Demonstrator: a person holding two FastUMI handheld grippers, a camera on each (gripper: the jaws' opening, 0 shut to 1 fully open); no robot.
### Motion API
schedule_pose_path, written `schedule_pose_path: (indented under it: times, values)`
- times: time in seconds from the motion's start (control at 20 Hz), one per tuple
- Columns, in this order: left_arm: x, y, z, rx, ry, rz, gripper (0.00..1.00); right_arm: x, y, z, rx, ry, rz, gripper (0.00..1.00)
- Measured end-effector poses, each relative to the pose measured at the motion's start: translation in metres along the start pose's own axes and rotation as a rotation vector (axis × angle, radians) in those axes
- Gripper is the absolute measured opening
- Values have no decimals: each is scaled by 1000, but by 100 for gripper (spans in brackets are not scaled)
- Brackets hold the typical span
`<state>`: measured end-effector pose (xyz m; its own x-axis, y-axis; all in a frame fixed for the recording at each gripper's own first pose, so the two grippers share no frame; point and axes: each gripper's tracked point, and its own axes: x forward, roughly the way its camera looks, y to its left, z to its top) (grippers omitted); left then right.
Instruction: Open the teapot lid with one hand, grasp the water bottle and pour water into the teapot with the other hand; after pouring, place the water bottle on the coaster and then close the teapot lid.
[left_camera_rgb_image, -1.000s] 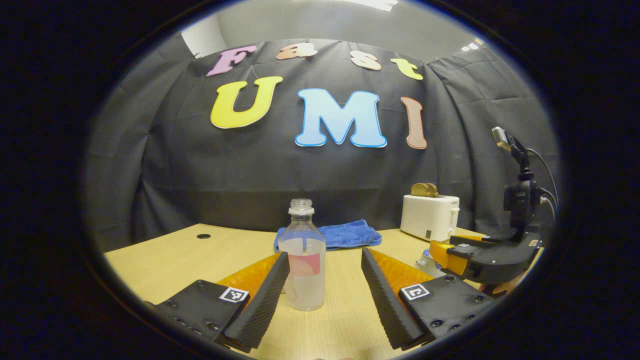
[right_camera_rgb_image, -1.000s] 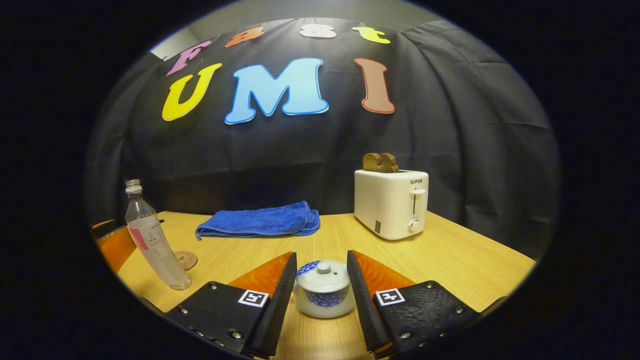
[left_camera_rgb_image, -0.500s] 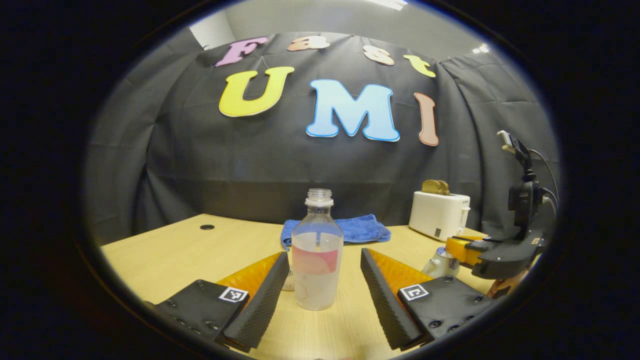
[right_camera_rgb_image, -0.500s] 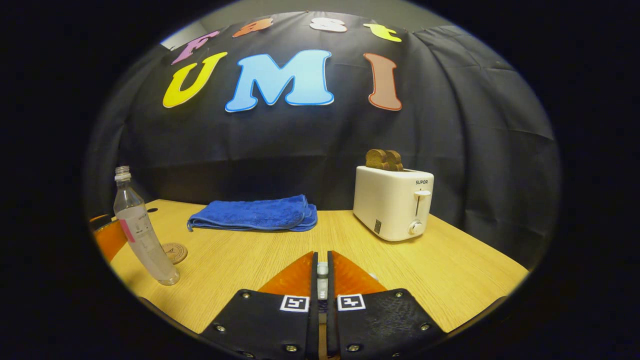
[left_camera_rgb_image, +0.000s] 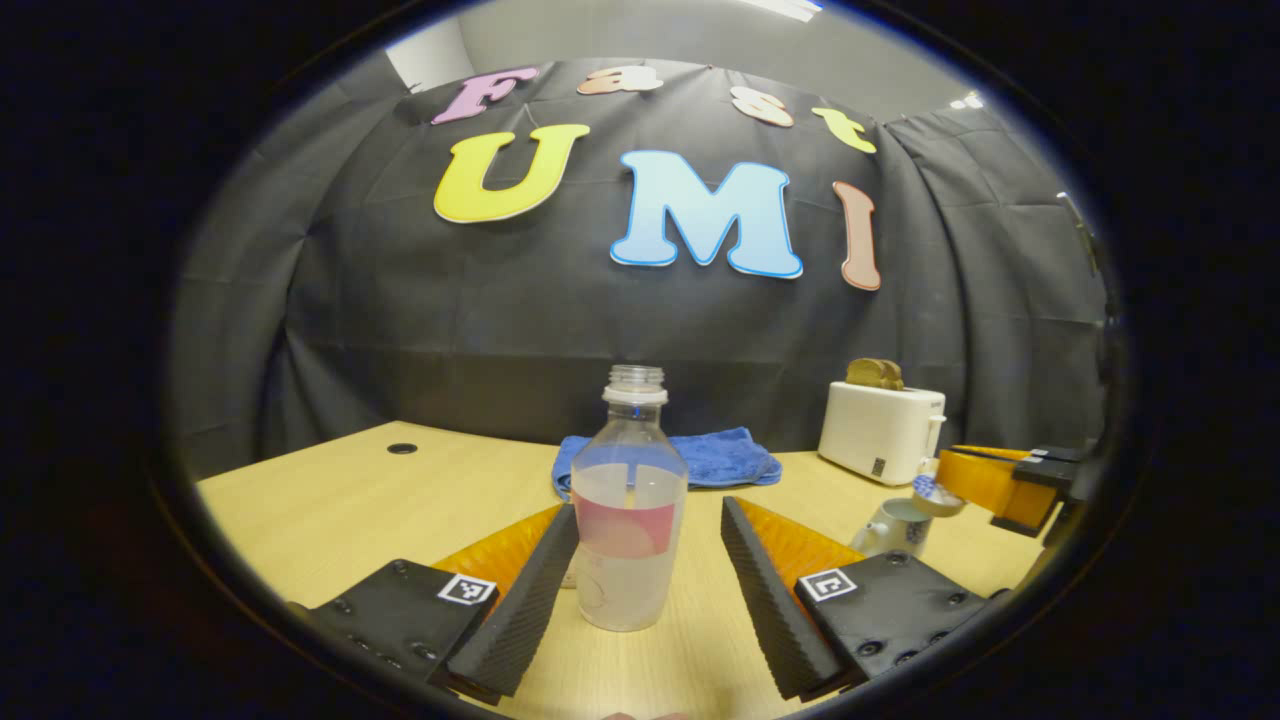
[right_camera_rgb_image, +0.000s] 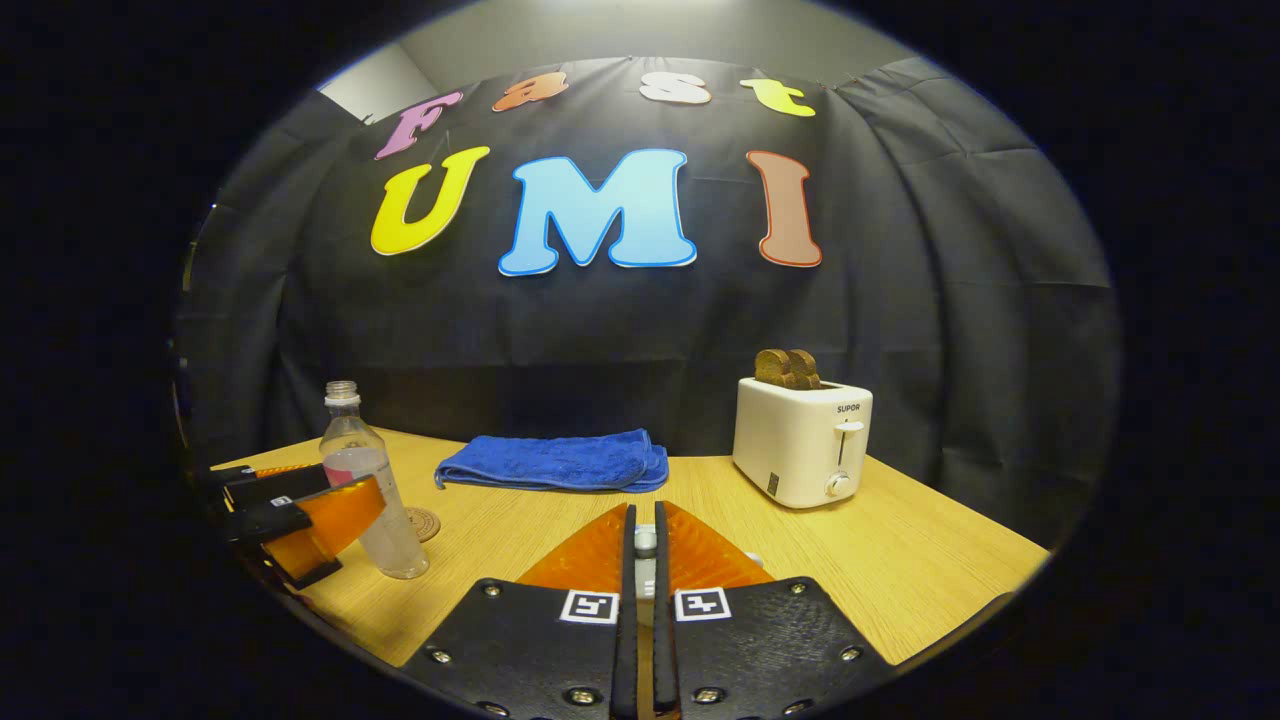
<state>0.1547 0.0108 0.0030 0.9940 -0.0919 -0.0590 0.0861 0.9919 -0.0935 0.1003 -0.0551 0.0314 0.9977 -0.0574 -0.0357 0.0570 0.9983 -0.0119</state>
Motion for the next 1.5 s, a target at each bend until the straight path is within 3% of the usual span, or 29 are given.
schedule_pose_path:
  times: [0.15, 0.5, 0.6, 0.7, 0.9, 1.0, 1.3, 1.5]
  values:
    - [15, 5, -5, -31, 16, 10, 99, -9, 2, -5, -18, 0, 7, 6]
    - [40, 11, -16, 2, 24, 30, 99, -31, 9, -24, 30, 58, 51, 6]
    - [45, 8, -15, 4, 18, 22, 99, -58, 11, -28, 24, 66, 60, 6]
    - [44, 5, -15, 18, 25, 15, 89, -80, 15, -29, 7, 64, 72, 6]
    - [40, -5, -12, 58, 36, 3, 87, -119, 29, -37, 37, 84, 124, 6]
    - [40, -12, -5, 104, 29, -4, 87, -130, 28, -38, 32, 82, 126, 6]
    - [43, -45, 4, 417, 21, -41, 87, -151, 24, -41, 52, 82, 136, 6]
    - [49, -64, -6, 570, 48, -68, 88, -162, 20, -45, 63, 90, 131, 6]
